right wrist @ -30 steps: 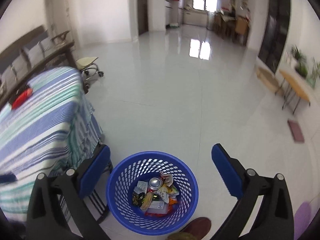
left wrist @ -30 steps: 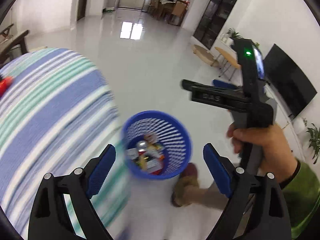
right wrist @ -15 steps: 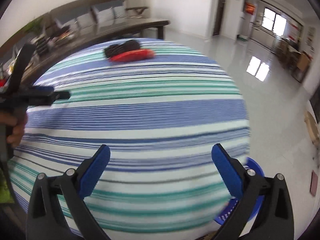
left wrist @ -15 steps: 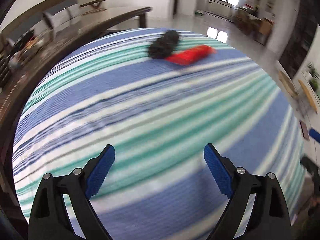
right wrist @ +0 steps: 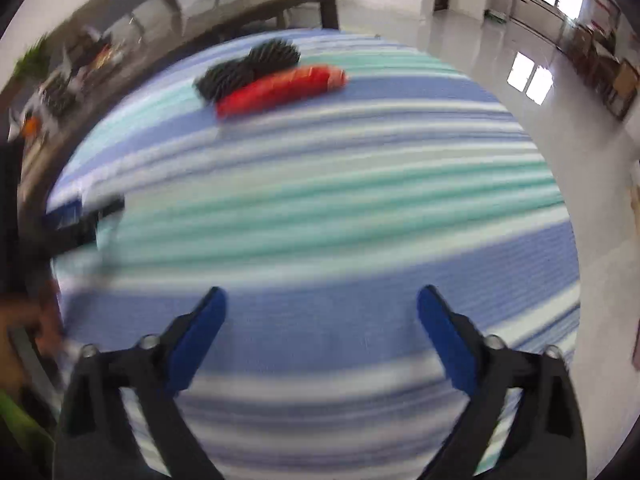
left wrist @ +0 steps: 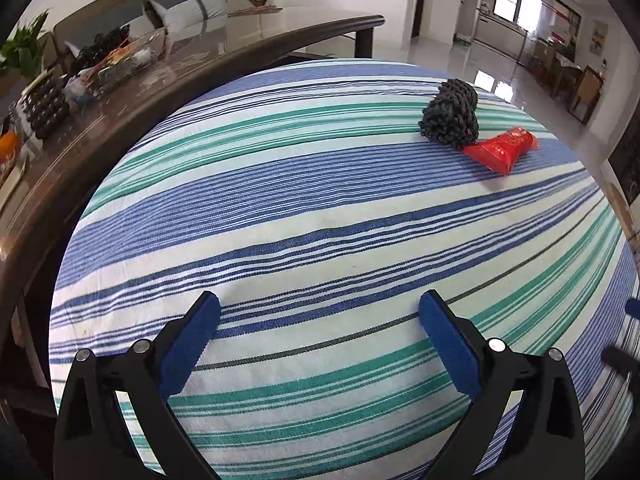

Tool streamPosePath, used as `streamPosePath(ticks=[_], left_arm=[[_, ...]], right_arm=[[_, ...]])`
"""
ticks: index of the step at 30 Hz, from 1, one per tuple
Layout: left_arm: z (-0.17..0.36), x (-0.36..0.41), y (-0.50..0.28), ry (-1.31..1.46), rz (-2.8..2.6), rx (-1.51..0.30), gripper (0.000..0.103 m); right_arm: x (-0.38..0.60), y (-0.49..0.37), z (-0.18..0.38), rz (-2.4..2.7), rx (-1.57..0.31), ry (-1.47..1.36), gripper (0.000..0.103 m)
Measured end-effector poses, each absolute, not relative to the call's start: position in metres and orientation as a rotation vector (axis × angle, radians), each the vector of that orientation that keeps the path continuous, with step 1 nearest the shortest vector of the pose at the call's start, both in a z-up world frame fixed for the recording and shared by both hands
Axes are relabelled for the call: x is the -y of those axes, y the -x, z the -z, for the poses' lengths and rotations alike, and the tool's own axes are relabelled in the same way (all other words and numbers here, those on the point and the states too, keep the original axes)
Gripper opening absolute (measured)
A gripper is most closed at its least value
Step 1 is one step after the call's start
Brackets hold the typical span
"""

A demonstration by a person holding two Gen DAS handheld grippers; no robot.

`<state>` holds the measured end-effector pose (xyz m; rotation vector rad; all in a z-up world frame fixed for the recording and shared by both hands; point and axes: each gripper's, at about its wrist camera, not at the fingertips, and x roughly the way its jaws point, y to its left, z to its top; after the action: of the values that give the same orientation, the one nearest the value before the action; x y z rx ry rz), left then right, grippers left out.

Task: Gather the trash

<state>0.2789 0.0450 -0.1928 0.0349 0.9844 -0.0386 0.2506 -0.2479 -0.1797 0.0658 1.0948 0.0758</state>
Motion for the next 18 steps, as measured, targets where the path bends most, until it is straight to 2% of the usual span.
streamPosePath(ticks=[1,4,9,15,17,18], left_arm=[[0.194,-0.044,-0.278,-0.031,0.026,-0.977,0.099],[0.194,-0.042,-0.277,-0.023,0.006,-0.970,0.099],[0.194,-0.044,-0.278,-0.018,0.008,-0.971,0.099],[0.194,-0.043,-0.281,-0.012,-0.007,-0.971,0.099],[0.194,-0.043,-0.282,-0.011,-0.009,-0.971,0.099],[0.194,-0.043,-0.282,-0.011,-0.009,-0.970,0.099]], right_arm=[[0.247,-0.262,0.177,-0.065,-1.079,-0.098,0.067],[0.238,-0.306,0.173,-0.036,-1.023,-0.244,0.062],[0.215,-0.366,0.177,0.098,-0.941,-0.340,0.062],[0.208,-0.393,0.193,0.219,-0.990,-0.268,0.063],[0.210,-0.389,0.192,0.196,-0.992,-0.239,0.058],[0.212,-0.384,0.191,0.164,-0.992,-0.218,0.045]])
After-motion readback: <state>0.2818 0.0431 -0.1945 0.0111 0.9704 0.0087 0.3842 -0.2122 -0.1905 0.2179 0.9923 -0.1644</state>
